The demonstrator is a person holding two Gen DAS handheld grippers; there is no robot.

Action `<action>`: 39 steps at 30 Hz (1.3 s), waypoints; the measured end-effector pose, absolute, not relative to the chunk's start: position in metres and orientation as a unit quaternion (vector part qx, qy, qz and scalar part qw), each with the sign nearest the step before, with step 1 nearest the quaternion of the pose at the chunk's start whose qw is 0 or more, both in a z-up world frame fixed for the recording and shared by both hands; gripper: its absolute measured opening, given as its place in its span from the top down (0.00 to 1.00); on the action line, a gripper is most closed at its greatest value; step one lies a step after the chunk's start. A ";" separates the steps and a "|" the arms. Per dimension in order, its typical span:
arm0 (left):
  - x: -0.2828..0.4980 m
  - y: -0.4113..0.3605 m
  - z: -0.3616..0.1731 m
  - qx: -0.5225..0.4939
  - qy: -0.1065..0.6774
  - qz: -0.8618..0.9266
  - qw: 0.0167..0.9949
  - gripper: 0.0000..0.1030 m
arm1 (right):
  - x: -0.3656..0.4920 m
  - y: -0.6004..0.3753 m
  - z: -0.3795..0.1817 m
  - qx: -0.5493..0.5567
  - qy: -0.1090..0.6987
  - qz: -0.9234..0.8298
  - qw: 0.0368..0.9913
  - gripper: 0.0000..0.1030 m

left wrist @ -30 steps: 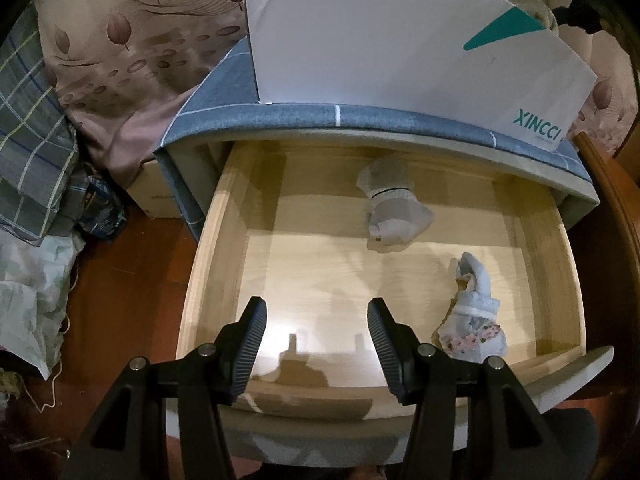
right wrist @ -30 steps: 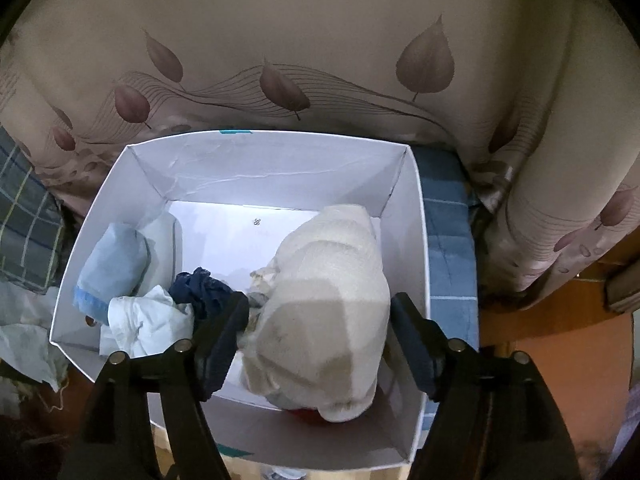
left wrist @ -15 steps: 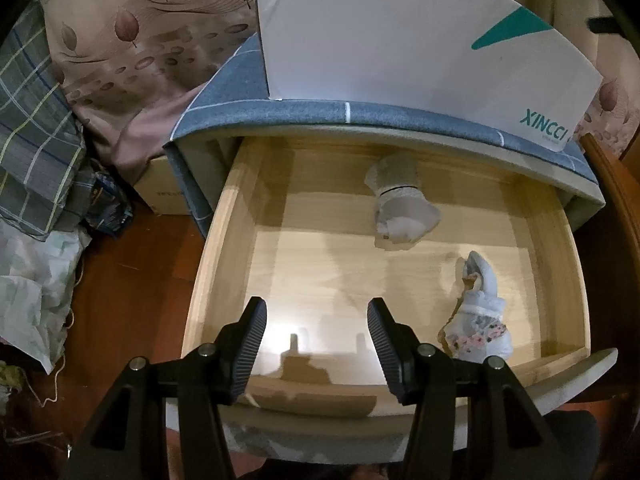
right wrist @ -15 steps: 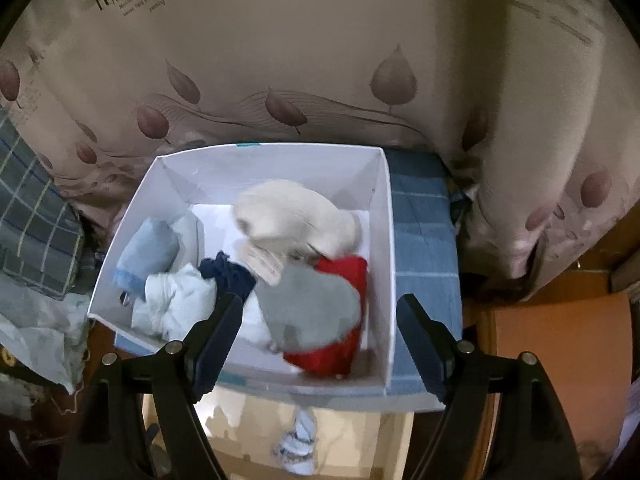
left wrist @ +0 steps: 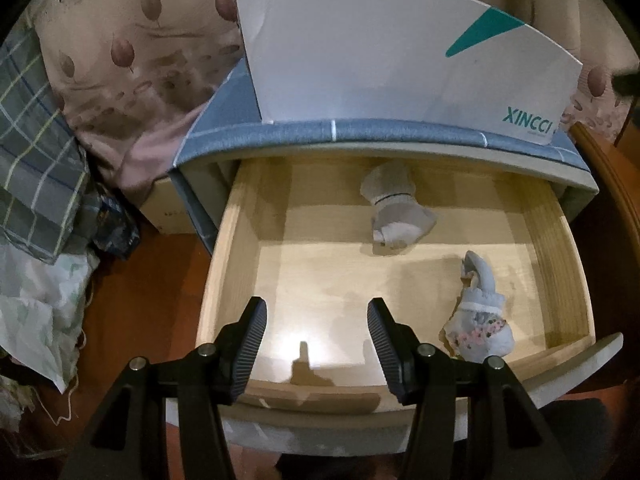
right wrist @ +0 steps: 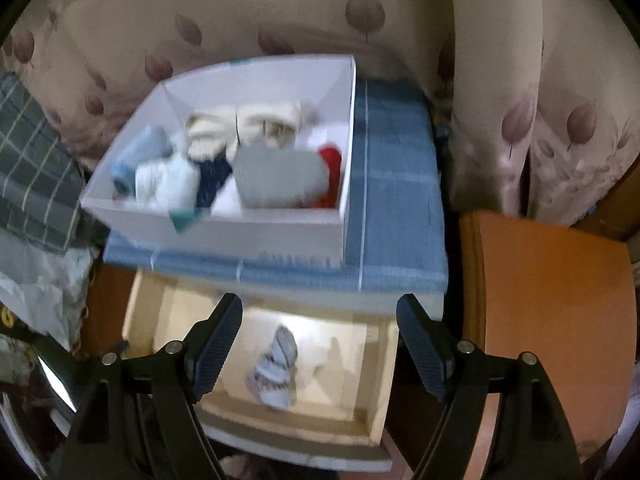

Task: Take underwear out of drawer
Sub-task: 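Bring the empty right gripper back down into the drawer, then close the right gripper on the pale blue sock with pink pattern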

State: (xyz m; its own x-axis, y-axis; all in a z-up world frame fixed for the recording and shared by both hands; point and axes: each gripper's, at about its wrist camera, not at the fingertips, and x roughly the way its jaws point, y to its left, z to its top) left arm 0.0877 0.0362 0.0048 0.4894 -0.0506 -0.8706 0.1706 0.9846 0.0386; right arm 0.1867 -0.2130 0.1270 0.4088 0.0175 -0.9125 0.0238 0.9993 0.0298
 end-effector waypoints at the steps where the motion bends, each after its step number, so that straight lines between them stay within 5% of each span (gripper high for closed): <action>1: 0.087 0.036 0.006 0.062 0.499 -0.066 0.862 0.48 | 0.182 -0.213 0.120 0.019 0.550 0.000 0.835 0.25; 20: 0.092 0.047 -0.016 0.039 0.554 -0.056 0.830 0.48 | 0.159 -0.170 -0.036 0.015 0.676 0.039 0.736 0.25; 39: 0.092 0.049 -0.021 0.037 0.564 -0.046 0.824 0.48 | 0.172 -0.128 -0.113 -0.001 0.738 0.026 0.674 0.29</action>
State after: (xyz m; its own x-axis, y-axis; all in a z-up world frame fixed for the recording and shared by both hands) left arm 0.0925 0.0489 -0.0214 0.3592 -0.0339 -0.9327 0.1170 0.9931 0.0089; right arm 0.1718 -0.1279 -0.1127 -0.0909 0.0336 -0.9953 -0.0352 0.9987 0.0370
